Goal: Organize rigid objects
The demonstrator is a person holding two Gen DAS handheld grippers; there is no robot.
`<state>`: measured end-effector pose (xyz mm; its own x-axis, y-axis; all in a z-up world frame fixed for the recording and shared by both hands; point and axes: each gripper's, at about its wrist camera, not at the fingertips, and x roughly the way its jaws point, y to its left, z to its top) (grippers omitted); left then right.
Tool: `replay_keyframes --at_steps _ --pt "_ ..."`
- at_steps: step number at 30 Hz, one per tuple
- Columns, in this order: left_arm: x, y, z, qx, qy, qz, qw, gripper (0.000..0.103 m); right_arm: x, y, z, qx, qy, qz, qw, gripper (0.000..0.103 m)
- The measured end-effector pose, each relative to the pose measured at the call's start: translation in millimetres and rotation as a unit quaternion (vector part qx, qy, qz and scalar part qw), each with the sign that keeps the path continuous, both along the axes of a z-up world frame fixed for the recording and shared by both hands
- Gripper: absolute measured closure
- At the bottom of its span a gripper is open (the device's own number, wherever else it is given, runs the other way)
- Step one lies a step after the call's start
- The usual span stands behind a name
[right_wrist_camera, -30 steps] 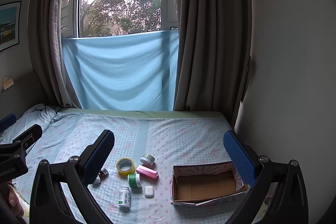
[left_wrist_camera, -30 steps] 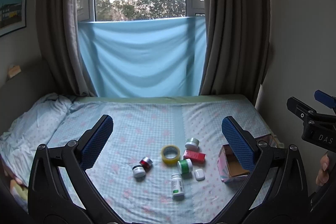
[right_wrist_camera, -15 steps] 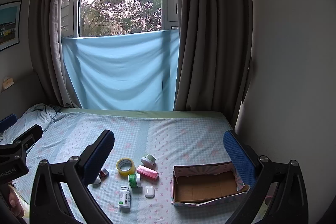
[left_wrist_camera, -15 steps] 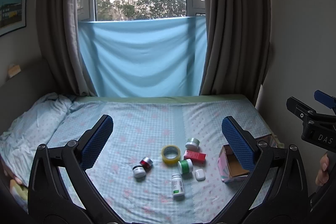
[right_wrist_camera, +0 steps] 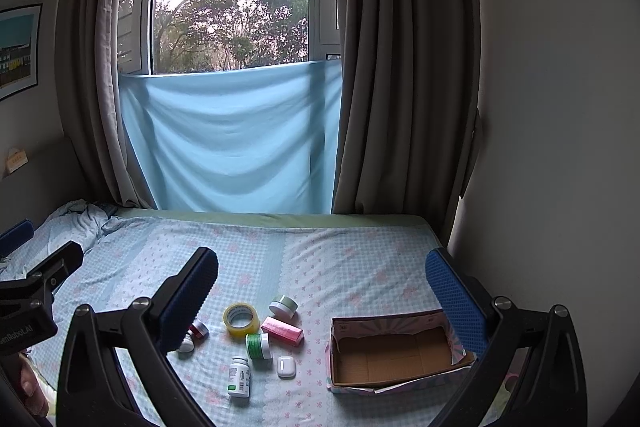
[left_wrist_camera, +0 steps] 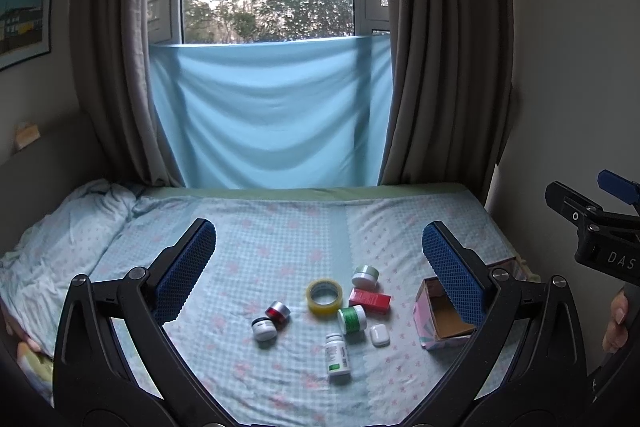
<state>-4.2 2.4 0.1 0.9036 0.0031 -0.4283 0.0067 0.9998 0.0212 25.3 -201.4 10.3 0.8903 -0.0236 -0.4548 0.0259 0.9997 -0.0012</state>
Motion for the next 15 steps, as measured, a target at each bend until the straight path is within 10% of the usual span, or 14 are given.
replay_keyframes --at_steps 15 --pt "-5.1 0.1 3.7 0.0 -0.012 0.011 0.9999 0.0 -0.8 -4.6 -0.2 0.003 -0.004 0.001 1.0 0.0"
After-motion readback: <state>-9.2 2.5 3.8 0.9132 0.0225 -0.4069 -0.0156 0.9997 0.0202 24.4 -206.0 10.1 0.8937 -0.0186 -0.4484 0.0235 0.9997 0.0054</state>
